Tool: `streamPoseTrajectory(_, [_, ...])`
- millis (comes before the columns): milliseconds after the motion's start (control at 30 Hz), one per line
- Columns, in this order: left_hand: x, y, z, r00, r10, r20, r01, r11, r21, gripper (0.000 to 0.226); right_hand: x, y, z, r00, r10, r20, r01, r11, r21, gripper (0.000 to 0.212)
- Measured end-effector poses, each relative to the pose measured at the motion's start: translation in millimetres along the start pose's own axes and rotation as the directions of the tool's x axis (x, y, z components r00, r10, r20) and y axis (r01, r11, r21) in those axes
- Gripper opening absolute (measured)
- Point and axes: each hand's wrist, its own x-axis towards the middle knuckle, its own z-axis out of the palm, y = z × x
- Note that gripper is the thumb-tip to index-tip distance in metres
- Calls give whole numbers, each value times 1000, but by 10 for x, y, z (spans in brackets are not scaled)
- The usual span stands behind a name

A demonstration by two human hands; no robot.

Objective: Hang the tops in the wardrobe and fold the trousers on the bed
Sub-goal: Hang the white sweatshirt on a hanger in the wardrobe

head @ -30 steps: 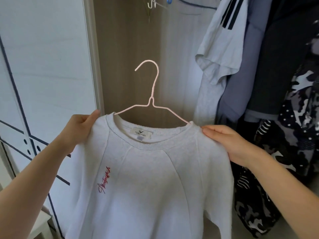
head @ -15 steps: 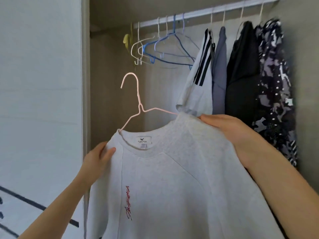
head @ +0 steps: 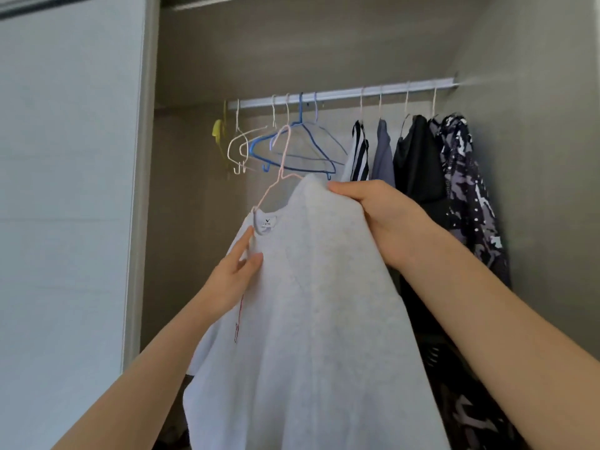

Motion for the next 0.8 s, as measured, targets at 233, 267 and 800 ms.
streamPoseTrajectory(233, [-98, 590, -33, 975, 97, 198, -49, 971, -233, 46, 222, -44, 490, 986, -119, -113, 118, 993, -17, 22])
streamPoseTrajectory(267, [-109, 669, -53, 969, 84, 234, -6, 949, -314, 47, 305, -54, 550, 979, -143, -144, 140, 990, -30, 17])
streamPoseTrajectory(800, [427, 528, -8, 983, 183, 33, -185, 982, 48, 93, 1452, -98, 642, 879, -423, -223, 238, 792, -562, 27])
